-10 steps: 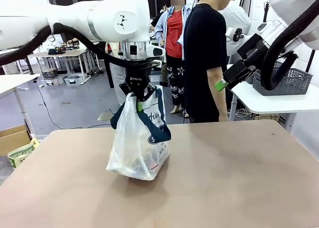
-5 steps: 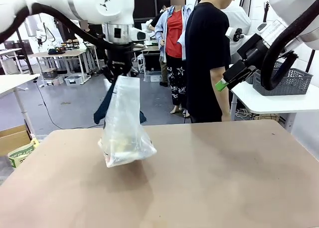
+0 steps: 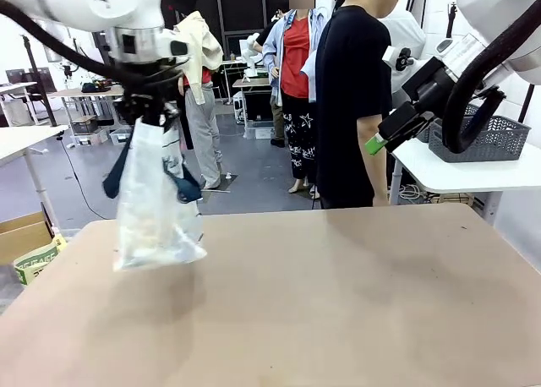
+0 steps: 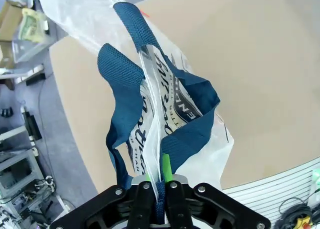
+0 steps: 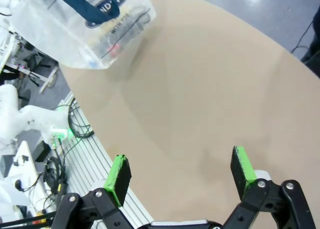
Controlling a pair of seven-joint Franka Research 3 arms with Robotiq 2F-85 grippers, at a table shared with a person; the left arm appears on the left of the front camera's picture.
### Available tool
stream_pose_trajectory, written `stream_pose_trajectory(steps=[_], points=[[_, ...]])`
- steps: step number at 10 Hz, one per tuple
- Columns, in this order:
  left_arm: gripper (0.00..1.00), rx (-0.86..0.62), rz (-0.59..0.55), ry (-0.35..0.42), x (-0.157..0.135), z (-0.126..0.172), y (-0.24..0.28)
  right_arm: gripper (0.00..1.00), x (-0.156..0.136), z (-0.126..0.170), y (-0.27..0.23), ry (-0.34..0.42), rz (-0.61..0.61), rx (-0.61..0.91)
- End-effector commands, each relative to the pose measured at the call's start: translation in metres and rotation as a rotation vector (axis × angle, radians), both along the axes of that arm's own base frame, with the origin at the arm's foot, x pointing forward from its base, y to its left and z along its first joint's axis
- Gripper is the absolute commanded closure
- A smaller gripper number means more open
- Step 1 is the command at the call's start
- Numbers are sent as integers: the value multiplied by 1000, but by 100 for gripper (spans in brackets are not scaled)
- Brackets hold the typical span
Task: Transfer purchased items from the store into the shopping bag.
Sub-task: Move the Reusable shopping bag to the right side of the table.
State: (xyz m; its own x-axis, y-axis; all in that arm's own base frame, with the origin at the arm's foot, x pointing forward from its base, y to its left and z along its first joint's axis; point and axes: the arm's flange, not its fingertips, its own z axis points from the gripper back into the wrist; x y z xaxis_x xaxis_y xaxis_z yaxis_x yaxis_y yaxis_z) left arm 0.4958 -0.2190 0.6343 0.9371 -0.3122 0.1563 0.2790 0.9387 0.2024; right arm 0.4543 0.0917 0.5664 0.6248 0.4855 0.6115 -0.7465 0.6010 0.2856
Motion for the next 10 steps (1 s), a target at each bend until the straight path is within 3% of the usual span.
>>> stream_pose_trajectory(steps=[1, 2, 3, 7, 10], points=[[100, 40, -51, -31, -28, -6, 37, 0, -2, -1, 1, 13, -3, 15], [100, 28, -151, -77, -35, -9, 50, 0, -2, -1, 1, 13, -3, 15], [100, 28, -167, -69, -39, -15, 58, 0, -2, -1, 1, 13, -3, 15], [100, -16, -81, -52, -41, -45, 103, 0, -2, -1, 1, 13, -3, 15], [100, 5, -175, -173, -37, -60, 129, 0, -2, -1, 1, 13, -3, 15]])
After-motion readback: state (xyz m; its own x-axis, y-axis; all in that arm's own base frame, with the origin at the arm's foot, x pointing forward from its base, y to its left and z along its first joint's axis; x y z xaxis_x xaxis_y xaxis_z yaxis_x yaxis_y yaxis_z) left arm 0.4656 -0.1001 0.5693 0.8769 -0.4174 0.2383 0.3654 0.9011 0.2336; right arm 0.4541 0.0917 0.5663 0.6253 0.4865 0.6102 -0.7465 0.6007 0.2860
